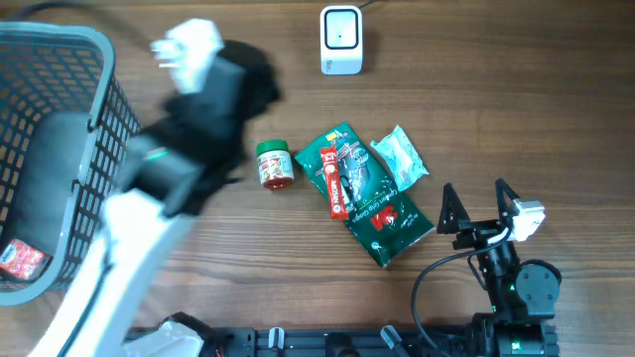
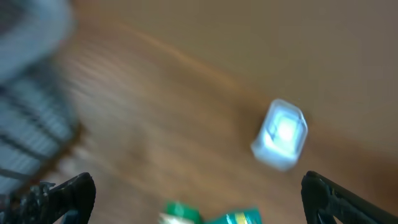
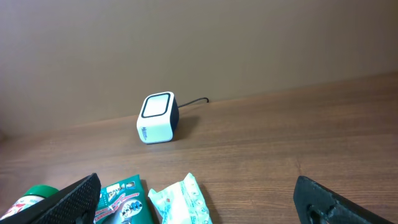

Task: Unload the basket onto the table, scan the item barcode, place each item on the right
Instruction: 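Carry the red Nescafe stick with the left gripper onto the green packet, then reach the left gripper into the basket and grasp the red Kleenex pack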

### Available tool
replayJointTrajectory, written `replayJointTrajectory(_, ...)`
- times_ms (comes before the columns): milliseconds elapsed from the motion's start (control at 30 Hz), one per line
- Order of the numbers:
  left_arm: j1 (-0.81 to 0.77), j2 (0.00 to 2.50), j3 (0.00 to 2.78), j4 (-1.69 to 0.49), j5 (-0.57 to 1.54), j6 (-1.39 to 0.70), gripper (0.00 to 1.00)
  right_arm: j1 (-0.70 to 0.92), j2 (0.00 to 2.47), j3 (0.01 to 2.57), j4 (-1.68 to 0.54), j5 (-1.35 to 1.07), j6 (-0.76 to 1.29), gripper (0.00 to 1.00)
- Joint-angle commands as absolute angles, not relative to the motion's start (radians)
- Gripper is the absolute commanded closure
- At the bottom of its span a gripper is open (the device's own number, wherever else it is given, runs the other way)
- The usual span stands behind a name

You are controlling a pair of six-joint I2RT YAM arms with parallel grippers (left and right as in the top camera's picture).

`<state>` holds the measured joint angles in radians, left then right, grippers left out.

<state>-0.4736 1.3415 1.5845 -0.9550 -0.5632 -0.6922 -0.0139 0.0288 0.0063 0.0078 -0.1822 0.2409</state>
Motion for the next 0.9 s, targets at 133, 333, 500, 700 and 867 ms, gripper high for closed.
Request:
replayJointTrajectory(133, 0.21, 1.29, 1.584, -1.099, -0.505, -0.876, 0.0, -0.013, 0.023, 0.005, 0.014, -0.183, 0.245, 0.0)
replayJointTrajectory(333, 0.747, 1.485, 1.584, -1.185, -0.209, -0.981, 0.0, -0.013, 0.023, 0.005, 0.014, -0.183, 0.245, 0.0)
replayJointTrajectory(500, 0.797, 1.747, 1.486, -1.153, -0.247, -1.131, 0.01, -0.014, 0.023, 0.005, 0.014, -0.183, 0.245, 0.0)
replayJointTrajectory(700, 0.84, 1.787, 1.272, -0.962, -0.35, -1.202, 0.0, -0.013, 0.023, 0.005, 0.014, -0.183, 0.246, 0.0)
replayJointTrajectory(867, 0.847, 1.788, 1.161, -0.812, -0.412, -1.201, 0.0, -0.013, 0.023, 0.005, 0.014, -0.183, 0.246, 0.0)
